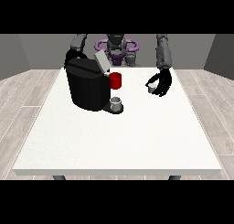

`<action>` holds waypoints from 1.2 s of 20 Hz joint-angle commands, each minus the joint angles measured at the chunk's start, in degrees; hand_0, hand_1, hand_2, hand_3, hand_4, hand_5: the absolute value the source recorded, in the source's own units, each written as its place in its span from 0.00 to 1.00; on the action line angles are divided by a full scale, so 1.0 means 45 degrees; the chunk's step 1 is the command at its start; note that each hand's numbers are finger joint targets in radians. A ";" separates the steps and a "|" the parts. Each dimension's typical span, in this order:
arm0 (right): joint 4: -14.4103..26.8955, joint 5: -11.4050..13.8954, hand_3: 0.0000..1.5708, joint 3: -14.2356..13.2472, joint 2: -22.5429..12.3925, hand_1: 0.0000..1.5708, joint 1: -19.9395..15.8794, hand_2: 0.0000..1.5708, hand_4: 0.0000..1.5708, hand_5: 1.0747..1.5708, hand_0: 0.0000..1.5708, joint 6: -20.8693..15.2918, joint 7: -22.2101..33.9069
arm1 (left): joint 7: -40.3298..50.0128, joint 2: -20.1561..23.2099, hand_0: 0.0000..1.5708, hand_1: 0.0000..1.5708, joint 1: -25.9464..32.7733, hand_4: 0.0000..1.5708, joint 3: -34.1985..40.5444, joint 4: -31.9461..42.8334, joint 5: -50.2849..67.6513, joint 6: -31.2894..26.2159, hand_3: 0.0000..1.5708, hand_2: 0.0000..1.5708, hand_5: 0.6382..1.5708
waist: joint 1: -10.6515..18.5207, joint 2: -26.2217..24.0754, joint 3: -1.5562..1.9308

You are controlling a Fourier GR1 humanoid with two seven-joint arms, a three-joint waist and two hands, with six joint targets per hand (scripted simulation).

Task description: Insert the coffee pod into the coffee machine and close the lid

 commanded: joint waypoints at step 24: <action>0.1894 -0.0906 0.00 -0.0820 0.0010 0.00 -0.0460 0.00 0.32 1.00 0.00 -0.0156 -0.0967 | -0.1152 0.0447 0.79 0.79 -0.2751 0.34 -0.0096 -0.0252 -0.1163 -0.1366 0.84 0.84 1.00 | 0.0342 -0.0506 0.0003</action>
